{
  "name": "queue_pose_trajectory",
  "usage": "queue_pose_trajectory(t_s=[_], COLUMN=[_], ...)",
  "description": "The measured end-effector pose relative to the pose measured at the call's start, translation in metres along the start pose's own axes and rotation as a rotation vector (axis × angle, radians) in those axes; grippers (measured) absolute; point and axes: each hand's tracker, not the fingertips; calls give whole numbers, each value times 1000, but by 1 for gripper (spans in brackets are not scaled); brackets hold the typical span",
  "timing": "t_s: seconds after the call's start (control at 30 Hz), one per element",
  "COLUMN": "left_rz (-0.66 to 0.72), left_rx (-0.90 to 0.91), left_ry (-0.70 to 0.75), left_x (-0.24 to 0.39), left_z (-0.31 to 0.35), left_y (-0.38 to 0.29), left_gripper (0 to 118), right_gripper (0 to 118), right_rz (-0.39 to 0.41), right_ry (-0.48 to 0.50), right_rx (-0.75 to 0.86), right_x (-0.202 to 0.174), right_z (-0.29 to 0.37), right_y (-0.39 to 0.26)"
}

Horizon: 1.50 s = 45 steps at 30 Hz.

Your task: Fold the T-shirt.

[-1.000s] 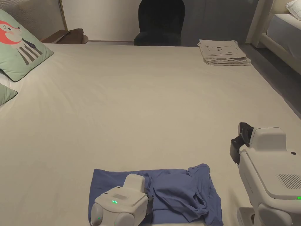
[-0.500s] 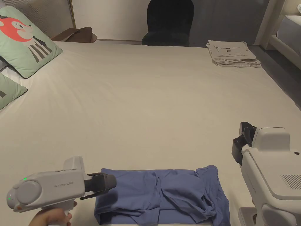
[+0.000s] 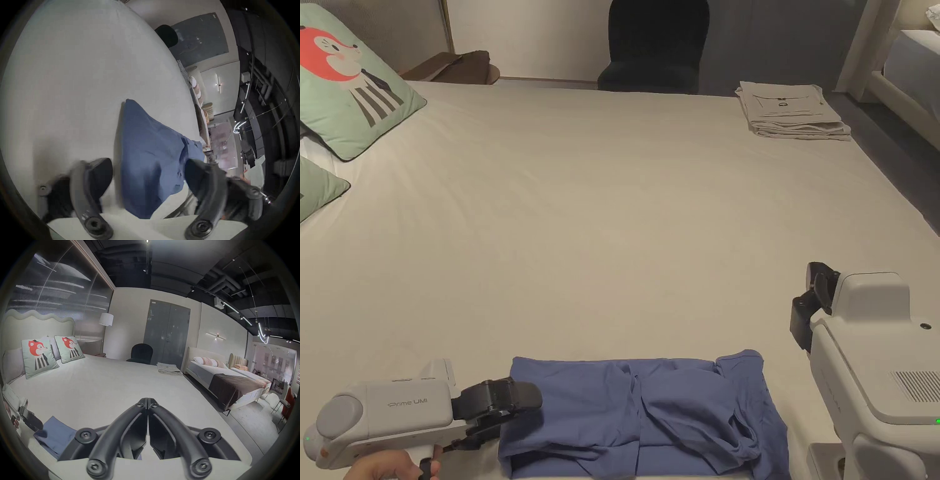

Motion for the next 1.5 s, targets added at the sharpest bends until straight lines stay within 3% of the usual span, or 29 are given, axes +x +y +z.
queue_pose_trajectory(t_s=[0.07,0.17,0.2,0.27,0.33,0.6,0.87,1.0,1.13,1.5], left_rz=[-29,-42,-42,-50,-60,-155,-221,-256,-346,-545], left_rx=[-3,-12,-8,-4,0,31,111,115,98,-42], left_ry=[23,44,48,70,78,123,335,360,495,346], left_x=[1,7,9,16,19,28,22,47,91,180], left_z=[-9,-16,-17,-15,-13,15,81,77,52,-30], left_y=[1,0,1,-6,-9,-3,15,13,8,-18], left_gripper=[54,43,33,29,12,9,9,9,9,9], right_gripper=[0,0,0,0,0,0,0,0,0,0], right_rz=[-3,-1,1,0,-1,-2,-10,-13,-14,-39], right_ry=[-3,-10,-13,-13,-13,7,32,43,46,10], right_rx=[-3,-3,-3,-4,-3,4,16,15,14,22], right_x=[2,4,4,5,5,-2,-9,-13,-11,13], right_z=[0,0,0,0,0,1,1,2,5,11], right_y=[0,0,0,1,2,5,5,5,4,2])
